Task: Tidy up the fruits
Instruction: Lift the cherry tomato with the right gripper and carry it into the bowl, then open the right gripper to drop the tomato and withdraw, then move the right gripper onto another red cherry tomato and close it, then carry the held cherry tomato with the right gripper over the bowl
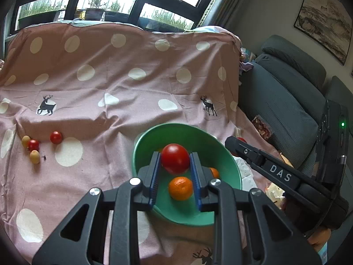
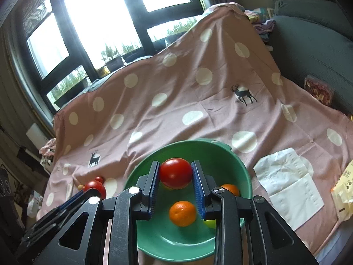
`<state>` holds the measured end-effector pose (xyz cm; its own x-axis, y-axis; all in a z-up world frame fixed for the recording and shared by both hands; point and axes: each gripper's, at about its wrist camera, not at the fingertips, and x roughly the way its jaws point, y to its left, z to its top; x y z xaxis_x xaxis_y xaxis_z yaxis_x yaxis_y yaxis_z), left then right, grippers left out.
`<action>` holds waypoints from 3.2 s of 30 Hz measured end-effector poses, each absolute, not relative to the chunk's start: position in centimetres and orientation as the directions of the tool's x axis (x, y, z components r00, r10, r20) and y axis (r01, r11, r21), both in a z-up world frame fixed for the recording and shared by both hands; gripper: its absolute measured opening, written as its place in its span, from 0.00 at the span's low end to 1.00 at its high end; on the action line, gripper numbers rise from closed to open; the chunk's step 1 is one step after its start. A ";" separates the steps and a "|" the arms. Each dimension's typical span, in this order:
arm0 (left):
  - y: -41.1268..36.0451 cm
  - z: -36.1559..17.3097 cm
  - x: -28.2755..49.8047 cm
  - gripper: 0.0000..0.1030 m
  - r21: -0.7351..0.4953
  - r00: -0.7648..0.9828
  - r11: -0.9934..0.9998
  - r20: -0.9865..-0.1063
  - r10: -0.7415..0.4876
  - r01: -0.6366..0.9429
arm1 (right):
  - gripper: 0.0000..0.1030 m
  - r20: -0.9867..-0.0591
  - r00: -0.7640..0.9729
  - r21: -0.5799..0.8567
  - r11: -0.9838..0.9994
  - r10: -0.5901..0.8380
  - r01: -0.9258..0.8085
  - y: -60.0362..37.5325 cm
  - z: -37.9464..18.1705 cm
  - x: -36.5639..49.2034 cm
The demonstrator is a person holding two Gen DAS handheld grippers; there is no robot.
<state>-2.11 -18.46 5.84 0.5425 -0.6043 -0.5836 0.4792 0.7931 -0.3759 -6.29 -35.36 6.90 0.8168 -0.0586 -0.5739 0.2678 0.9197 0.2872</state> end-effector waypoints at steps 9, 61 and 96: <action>-21.5 2.8 -1.2 0.25 -0.398 0.451 0.774 -0.644 -0.618 0.493 | 0.30 -0.637 0.771 0.320 0.903 -0.020 0.287 -37.1 4.9 -5.3; 3.3 1.3 8.7 0.57 -0.297 0.618 0.952 -0.734 -0.280 0.079 | 0.54 -0.761 0.548 0.358 0.929 0.347 -0.091 -16.3 5.2 10.1; 2.3 -5.2 14.7 0.24 -0.277 0.513 0.960 -0.830 -0.219 -0.038 | 0.30 -0.856 0.470 0.237 0.972 0.215 -0.013 -14.3 -4.5 16.8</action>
